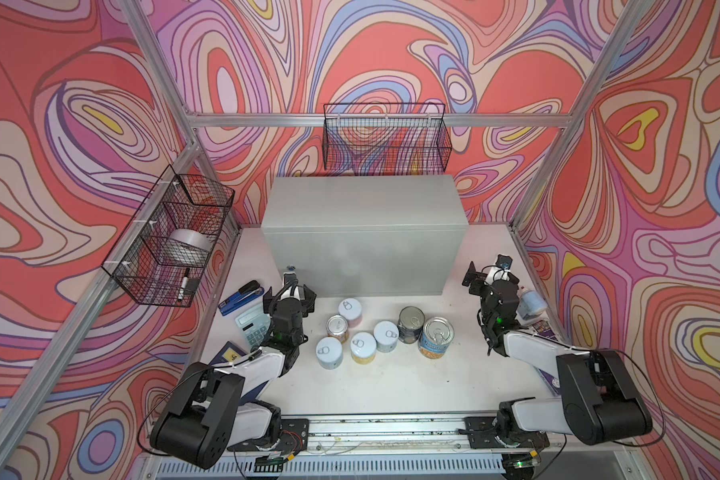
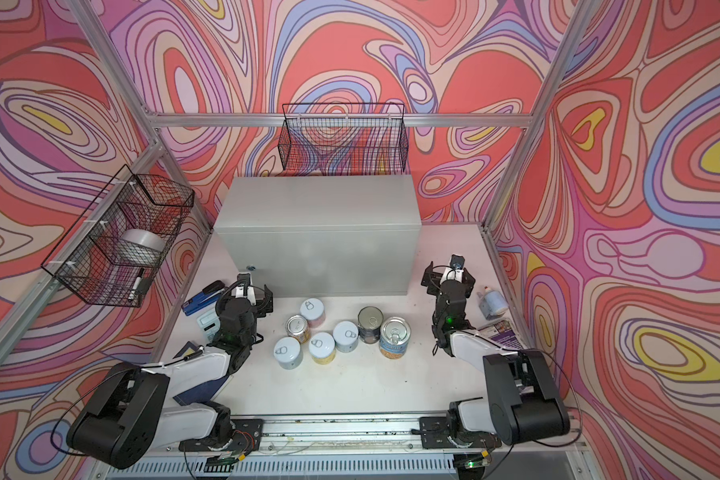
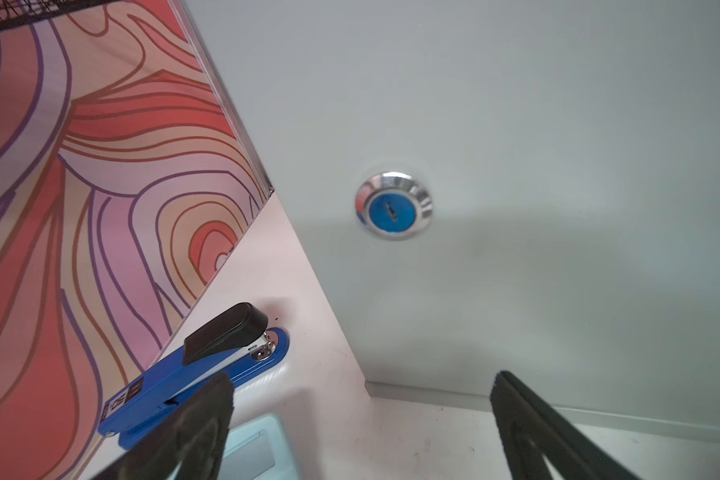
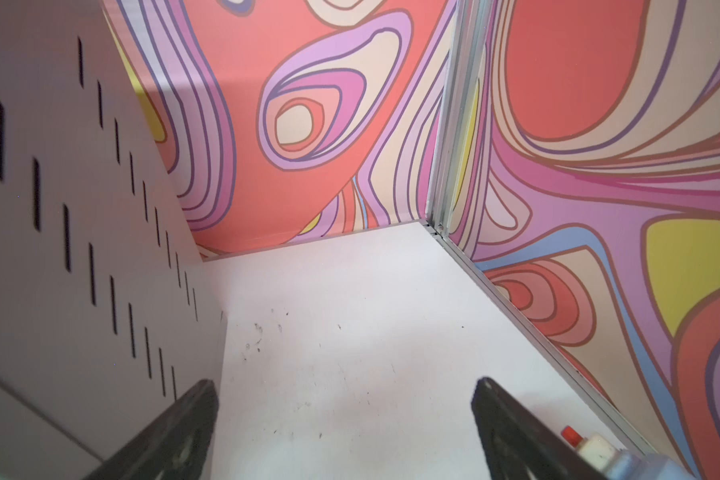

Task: Place and organize the canned foods onto the counter
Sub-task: 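Move the left gripper over the tall pale-blue can while right arm advances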

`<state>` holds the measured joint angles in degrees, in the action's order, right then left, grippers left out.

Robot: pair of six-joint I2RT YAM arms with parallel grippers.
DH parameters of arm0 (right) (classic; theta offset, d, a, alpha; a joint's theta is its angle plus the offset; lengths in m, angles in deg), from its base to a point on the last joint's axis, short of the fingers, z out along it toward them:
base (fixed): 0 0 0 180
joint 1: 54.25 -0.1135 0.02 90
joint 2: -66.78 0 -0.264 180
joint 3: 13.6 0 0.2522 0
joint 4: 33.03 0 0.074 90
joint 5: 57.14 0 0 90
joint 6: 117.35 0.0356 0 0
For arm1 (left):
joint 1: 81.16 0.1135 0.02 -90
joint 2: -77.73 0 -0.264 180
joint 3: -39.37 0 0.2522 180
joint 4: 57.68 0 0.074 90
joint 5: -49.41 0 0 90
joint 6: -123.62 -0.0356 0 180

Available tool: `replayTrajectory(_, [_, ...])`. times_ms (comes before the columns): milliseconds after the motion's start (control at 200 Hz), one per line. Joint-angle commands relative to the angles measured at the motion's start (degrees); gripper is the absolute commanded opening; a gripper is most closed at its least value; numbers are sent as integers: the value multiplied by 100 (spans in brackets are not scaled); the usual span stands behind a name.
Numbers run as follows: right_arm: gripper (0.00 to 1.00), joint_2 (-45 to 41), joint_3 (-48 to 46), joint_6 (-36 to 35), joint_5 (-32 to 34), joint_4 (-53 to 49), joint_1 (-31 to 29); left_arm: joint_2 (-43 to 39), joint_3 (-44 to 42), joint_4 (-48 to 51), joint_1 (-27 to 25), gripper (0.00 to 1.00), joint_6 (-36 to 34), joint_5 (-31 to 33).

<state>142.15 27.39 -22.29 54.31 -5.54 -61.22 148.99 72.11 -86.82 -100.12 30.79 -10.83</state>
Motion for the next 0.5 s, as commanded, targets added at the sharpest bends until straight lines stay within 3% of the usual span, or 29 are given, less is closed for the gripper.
replayTrajectory(0, [98,-374,153,569,-97,-917,-51,-496,370,976,-429,100,55,345])
replayTrajectory(280, [99,-1166,742,1018,-879,-2972,-90,-1300,1296,3677,-1121,100,1450,771])
replayTrajectory(496, [98,-1223,1385,1273,-1887,-4567,-119,-1449,2211,6133,-2018,100,2381,1204])
